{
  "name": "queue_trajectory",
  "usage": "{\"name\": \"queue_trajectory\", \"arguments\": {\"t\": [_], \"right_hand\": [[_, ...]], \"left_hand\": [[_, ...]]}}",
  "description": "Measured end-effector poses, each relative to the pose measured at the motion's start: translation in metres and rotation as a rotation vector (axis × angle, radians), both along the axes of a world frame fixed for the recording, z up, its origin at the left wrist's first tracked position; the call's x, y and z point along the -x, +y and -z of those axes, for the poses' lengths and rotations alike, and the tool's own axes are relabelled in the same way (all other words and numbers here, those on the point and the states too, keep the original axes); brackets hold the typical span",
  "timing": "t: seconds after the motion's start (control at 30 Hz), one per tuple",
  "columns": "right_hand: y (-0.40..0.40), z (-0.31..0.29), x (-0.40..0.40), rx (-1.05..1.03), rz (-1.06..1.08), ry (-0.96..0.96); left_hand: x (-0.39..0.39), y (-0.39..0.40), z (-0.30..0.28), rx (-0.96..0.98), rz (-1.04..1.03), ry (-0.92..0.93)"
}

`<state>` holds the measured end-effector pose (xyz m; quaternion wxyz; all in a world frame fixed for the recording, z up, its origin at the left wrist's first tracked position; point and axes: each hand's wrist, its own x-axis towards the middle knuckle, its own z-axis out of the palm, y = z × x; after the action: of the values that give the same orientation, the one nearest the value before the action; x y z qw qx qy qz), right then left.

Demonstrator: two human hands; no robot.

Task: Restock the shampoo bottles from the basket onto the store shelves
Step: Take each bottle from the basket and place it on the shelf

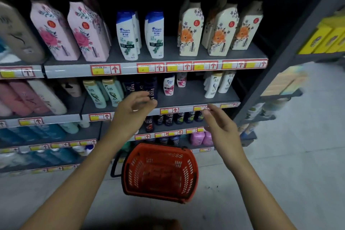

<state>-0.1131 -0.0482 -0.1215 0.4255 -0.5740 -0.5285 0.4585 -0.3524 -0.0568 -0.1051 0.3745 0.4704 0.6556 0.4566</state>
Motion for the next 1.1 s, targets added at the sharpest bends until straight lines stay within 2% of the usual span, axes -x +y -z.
{"name": "queue_trajectory", "arguments": {"t": [0.1, 0.23, 0.37, 0.57, 0.7, 0.9, 1.0, 1.1], "right_hand": [[0.004, 0.018, 0.015, -0.015, 0.086, 0.015], [0.001, 0.044, 0.020, 0.037, 0.120, -0.019], [0.039, 0.074, 0.028, 0.066, 0.059, -0.080], [0.154, 0.142, 0.081, 0.020, -0.218, -0.217], [0.227, 0.178, 0.132, -0.077, -0.338, -0.199], [0.291, 0.222, 0.182, -0.204, -0.325, -0.156], [0.296, 0.234, 0.190, -0.180, -0.277, -0.095], [0.289, 0.242, 0.193, -0.229, -0.211, -0.128]], "left_hand": [[0.002, 0.015, 0.012, -0.005, 0.103, 0.041], [0.006, 0.039, 0.033, -0.009, 0.125, 0.061], [0.014, 0.079, 0.064, -0.024, -0.028, 0.027], [0.038, 0.144, 0.141, -0.114, -0.317, -0.089], [0.060, 0.172, 0.188, -0.214, -0.382, -0.151], [0.080, 0.196, 0.222, -0.249, -0.390, -0.125], [0.092, 0.200, 0.228, -0.252, -0.376, -0.094], [0.099, 0.198, 0.232, -0.249, -0.370, -0.108]]}}
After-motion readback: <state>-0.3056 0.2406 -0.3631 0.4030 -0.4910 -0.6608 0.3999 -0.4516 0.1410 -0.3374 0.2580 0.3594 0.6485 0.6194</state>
